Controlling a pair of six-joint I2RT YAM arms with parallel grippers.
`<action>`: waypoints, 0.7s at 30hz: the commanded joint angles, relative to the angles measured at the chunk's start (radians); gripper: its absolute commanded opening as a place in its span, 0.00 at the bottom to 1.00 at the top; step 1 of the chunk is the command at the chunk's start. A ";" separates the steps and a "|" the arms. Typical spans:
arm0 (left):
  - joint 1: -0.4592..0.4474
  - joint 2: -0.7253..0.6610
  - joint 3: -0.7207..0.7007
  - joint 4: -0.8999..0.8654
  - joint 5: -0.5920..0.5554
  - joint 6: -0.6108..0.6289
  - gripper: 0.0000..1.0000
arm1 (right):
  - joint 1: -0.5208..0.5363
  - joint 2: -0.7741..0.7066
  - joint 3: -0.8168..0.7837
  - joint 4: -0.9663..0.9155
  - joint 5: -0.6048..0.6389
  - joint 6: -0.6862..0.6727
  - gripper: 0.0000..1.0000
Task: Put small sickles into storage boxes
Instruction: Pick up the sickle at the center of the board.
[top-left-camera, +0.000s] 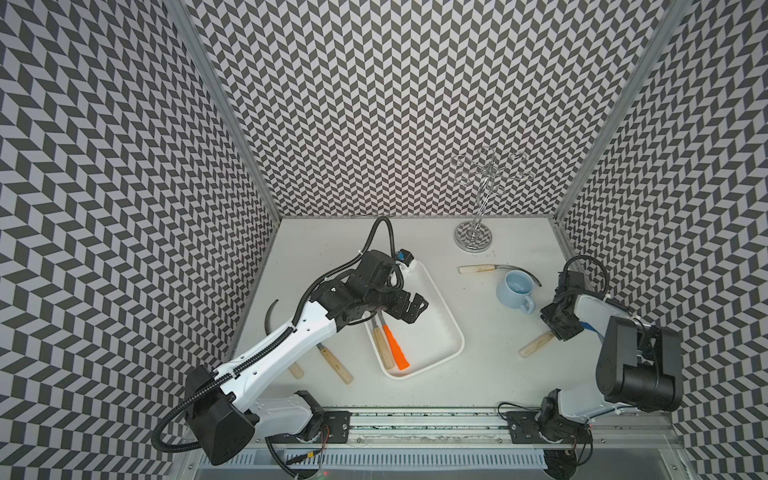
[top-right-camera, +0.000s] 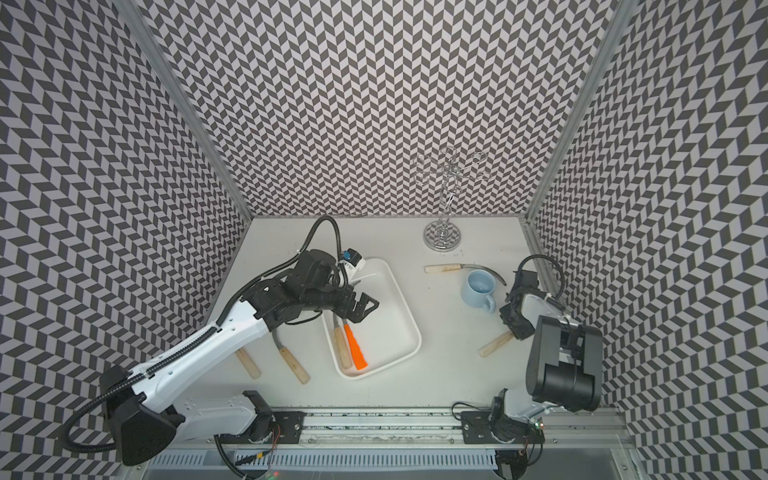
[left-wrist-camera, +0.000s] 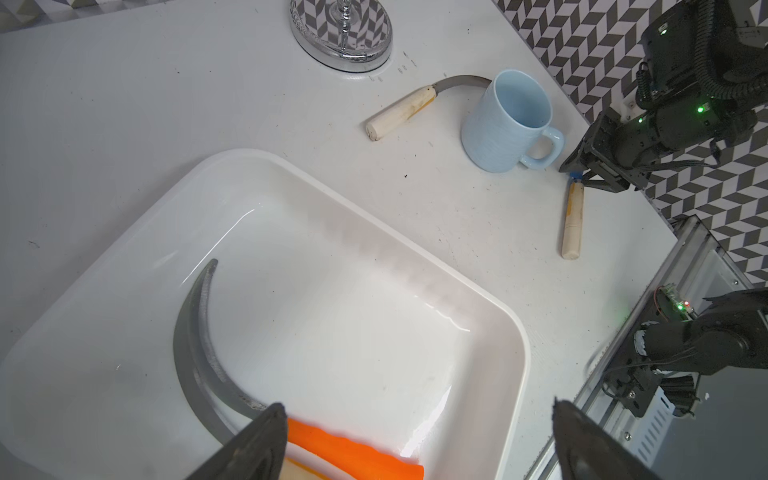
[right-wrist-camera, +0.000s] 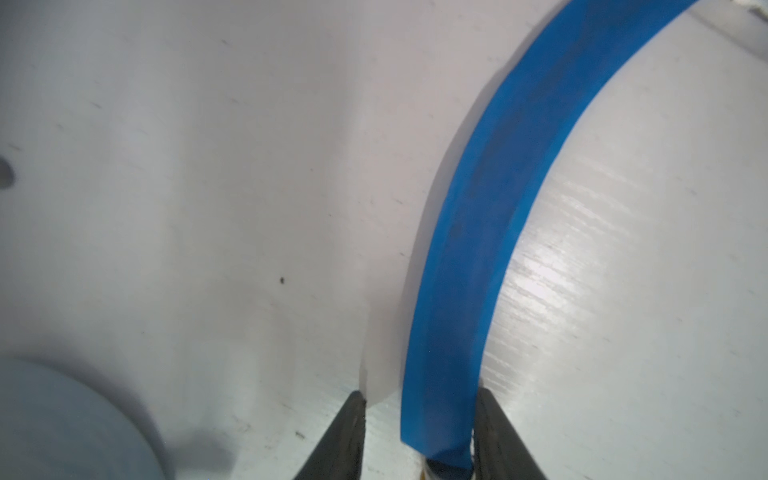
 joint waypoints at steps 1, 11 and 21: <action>-0.008 -0.008 0.021 -0.009 -0.009 0.016 1.00 | 0.026 0.092 -0.110 -0.081 -0.235 0.040 0.43; -0.008 -0.016 0.015 -0.005 -0.017 0.018 1.00 | -0.012 0.140 0.008 -0.195 -0.158 -0.076 0.48; -0.006 -0.001 0.019 -0.006 -0.016 0.039 1.00 | -0.112 0.128 0.096 -0.265 -0.102 -0.170 0.49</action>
